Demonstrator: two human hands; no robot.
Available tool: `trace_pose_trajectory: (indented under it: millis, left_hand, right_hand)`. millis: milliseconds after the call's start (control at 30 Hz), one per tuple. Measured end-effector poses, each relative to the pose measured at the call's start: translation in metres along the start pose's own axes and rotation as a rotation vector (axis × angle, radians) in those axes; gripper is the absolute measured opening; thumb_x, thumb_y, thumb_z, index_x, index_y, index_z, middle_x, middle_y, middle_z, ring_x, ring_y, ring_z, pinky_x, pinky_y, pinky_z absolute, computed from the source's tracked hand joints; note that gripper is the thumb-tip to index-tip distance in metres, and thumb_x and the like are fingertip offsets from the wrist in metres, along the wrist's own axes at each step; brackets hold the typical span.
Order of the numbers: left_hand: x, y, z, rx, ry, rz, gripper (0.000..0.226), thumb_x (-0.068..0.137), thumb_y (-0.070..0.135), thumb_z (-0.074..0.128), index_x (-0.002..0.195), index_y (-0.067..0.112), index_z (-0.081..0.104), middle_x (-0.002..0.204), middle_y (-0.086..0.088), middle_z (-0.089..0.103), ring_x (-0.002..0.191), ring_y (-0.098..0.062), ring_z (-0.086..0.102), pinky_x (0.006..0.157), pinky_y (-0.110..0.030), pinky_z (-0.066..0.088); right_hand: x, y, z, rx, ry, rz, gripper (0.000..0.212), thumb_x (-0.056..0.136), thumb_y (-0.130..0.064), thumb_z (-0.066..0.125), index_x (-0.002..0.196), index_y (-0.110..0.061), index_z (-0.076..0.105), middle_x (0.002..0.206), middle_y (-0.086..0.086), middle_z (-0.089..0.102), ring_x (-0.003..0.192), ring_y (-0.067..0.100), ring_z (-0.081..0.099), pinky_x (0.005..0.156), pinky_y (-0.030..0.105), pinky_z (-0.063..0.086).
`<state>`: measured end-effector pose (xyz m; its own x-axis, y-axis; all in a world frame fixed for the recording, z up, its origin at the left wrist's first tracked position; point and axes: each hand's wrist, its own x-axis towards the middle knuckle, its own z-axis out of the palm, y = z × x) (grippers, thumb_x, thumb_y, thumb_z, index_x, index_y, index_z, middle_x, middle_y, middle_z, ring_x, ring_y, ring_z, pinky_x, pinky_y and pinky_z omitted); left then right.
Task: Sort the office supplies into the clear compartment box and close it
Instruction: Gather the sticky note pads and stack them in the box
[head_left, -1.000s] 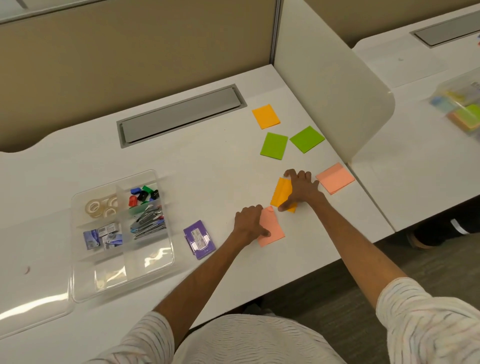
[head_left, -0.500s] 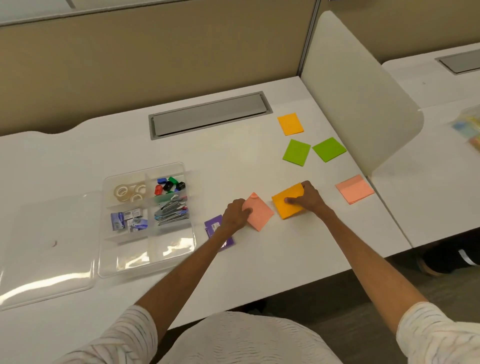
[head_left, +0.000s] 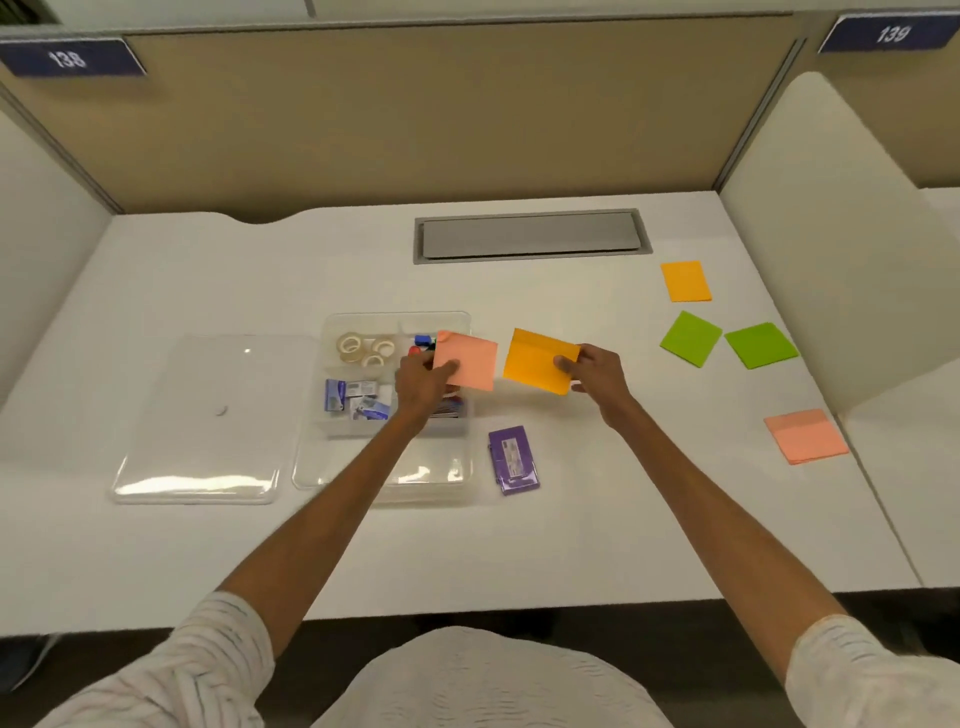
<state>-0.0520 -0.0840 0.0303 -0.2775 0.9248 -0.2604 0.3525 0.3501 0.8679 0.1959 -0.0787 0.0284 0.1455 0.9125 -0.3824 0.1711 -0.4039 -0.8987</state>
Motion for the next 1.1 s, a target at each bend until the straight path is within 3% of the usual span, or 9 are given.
trace_pose_trajectory:
  millis: [100, 233, 367, 433, 533, 667, 967, 1100]
  left_hand:
    - [0.006, -0.008, -0.025, -0.035, 0.056, -0.041, 0.030, 0.085, 0.015, 0.070, 0.109, -0.004, 0.068, 0.095, -0.014, 0.068, 0.084, -0.026, 0.063, 0.079, -0.037, 0.054]
    - [0.006, -0.023, -0.057, -0.102, 0.124, -0.067, 0.008, 0.083, 0.009, 0.070, 0.082, 0.002, 0.066, 0.078, -0.012, 0.060, 0.073, -0.022, 0.053, 0.067, -0.035, 0.043]
    - [0.006, -0.040, -0.086, -0.135, 0.170, -0.113, 0.010, 0.083, 0.012, 0.071, 0.079, 0.004, 0.065, 0.075, -0.012, 0.063, 0.071, -0.023, 0.062, 0.069, -0.037, 0.052]
    - [0.006, -0.047, -0.098, -0.144, 0.196, -0.126, 0.013, 0.082, 0.014, 0.071, 0.078, 0.002, 0.066, 0.067, -0.008, 0.061, 0.062, -0.018, 0.060, 0.063, -0.032, 0.048]
    - [0.006, -0.055, -0.116, -0.154, 0.238, -0.140, 0.015, 0.082, 0.014, 0.071, 0.080, 0.000, 0.068, 0.072, -0.012, 0.060, 0.069, -0.022, 0.054, 0.065, -0.033, 0.047]
    - [0.006, -0.067, -0.139, -0.143, 0.293, -0.142, 0.011, 0.084, 0.016, 0.070, 0.084, 0.004, 0.068, 0.078, -0.008, 0.062, 0.072, -0.022, 0.054, 0.056, -0.022, 0.041]
    - [0.012, -0.087, -0.174, -0.172, 0.370, -0.174, 0.030, 0.085, 0.015, 0.071, 0.108, -0.003, 0.070, 0.106, -0.019, 0.071, 0.089, -0.028, 0.064, 0.086, -0.038, 0.056]
    - [0.014, -0.091, -0.178, -0.210, 0.351, -0.190, 0.035, 0.082, 0.014, 0.075, 0.111, -0.004, 0.069, 0.109, -0.020, 0.071, 0.099, -0.036, 0.067, 0.089, -0.048, 0.058]
  right_hand:
    - [-0.001, -0.007, 0.026, 0.000, -0.068, -0.008, 0.031, 0.088, -0.018, 0.069, 0.114, -0.002, 0.064, 0.106, 0.011, 0.065, 0.093, 0.022, 0.060, 0.066, 0.025, 0.051]
    - [-0.008, -0.012, 0.067, -0.062, -0.191, -0.002, 0.032, 0.089, -0.019, 0.068, 0.116, -0.002, 0.063, 0.103, 0.009, 0.064, 0.086, 0.021, 0.060, 0.065, 0.025, 0.050]
    - [-0.018, -0.016, 0.104, -0.114, -0.278, 0.004, 0.026, 0.088, -0.018, 0.068, 0.109, -0.004, 0.065, 0.096, 0.009, 0.065, 0.073, 0.014, 0.061, 0.062, 0.025, 0.047]
    - [-0.022, -0.017, 0.120, -0.122, -0.306, 0.007, 0.021, 0.086, -0.017, 0.070, 0.104, -0.008, 0.066, 0.091, 0.008, 0.066, 0.069, 0.014, 0.061, 0.058, 0.024, 0.046]
    - [-0.029, -0.020, 0.144, -0.150, -0.345, 0.000, 0.019, 0.083, -0.015, 0.073, 0.099, -0.009, 0.065, 0.082, 0.005, 0.065, 0.064, 0.014, 0.061, 0.050, 0.020, 0.046]
    - [-0.039, -0.022, 0.176, -0.260, -0.430, -0.049, 0.010, 0.081, -0.014, 0.073, 0.078, -0.011, 0.065, 0.074, 0.004, 0.065, 0.062, 0.015, 0.062, 0.048, 0.021, 0.047]
    - [-0.056, -0.019, 0.235, -0.409, -0.530, -0.060, 0.021, 0.074, -0.009, 0.081, 0.074, -0.014, 0.061, 0.076, 0.015, 0.071, 0.057, 0.021, 0.067, 0.045, 0.025, 0.054]
    - [-0.064, -0.012, 0.255, -0.426, -0.521, -0.007, 0.031, 0.071, -0.005, 0.083, 0.084, -0.011, 0.056, 0.077, 0.019, 0.071, 0.053, 0.023, 0.066, 0.053, 0.034, 0.059]
